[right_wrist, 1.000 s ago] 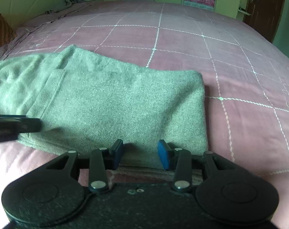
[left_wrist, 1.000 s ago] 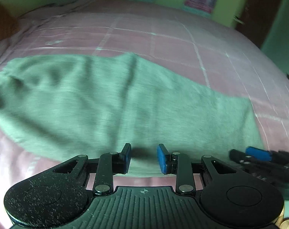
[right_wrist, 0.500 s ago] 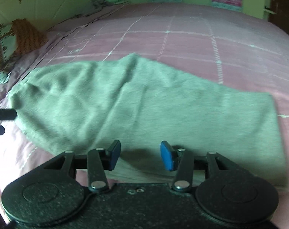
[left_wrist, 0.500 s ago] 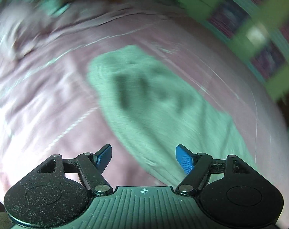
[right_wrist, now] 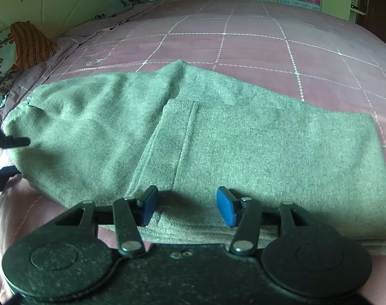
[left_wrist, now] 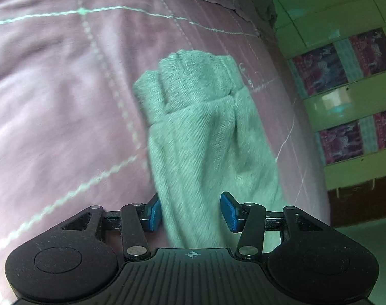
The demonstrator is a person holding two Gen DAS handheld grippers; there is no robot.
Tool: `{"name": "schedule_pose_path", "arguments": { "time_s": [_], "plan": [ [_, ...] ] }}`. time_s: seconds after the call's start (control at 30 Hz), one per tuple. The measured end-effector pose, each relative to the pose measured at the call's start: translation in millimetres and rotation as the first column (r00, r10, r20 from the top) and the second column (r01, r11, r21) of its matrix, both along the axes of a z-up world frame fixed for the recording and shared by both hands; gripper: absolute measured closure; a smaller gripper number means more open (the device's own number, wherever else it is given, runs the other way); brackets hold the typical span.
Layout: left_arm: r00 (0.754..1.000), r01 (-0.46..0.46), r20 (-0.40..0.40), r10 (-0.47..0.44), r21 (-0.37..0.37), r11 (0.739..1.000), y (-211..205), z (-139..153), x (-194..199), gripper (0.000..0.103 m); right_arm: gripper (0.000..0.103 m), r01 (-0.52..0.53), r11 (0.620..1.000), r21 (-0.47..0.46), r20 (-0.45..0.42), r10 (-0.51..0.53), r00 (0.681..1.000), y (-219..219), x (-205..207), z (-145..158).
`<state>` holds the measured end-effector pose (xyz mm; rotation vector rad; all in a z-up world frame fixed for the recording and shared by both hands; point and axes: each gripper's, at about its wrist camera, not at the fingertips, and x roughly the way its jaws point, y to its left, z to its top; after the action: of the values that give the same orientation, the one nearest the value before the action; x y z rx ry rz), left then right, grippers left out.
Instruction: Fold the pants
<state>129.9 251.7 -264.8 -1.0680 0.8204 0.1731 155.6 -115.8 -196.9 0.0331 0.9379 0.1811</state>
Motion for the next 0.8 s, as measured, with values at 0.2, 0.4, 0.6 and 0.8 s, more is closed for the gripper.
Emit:
{"name": "schedule_pose_path", "arguments": {
  "time_s": [0.2,0.4,0.6,0.8],
  "plan": [
    [0.999,-0.039,-0.020,0.038,-0.019,0.999,-5,-13,29,0.080,0.050,0.001,1.000,-0.014,0.003,-0.001,1.000,3,3,-3],
    [1.000,-0.024,-0.013,0.025,0.063,0.998,-13,7,24,0.086,0.050,-0.013,0.999,-0.047,-0.005,0.013,1.000,7,8,2],
    [0.970,0.149,0.113,-0.216,0.430,0.890,-74,95,34,0.087,0.049,-0.072,0.989,-0.126,-0.021,0.069,0.997,12,17,-7],
    [0.841,0.311,0.161,-0.517,0.638,0.704,-178,159,42,0.087,0.050,-0.012,1.000,0.006,-0.036,0.013,0.999,-11,24,9]
  ]
}}
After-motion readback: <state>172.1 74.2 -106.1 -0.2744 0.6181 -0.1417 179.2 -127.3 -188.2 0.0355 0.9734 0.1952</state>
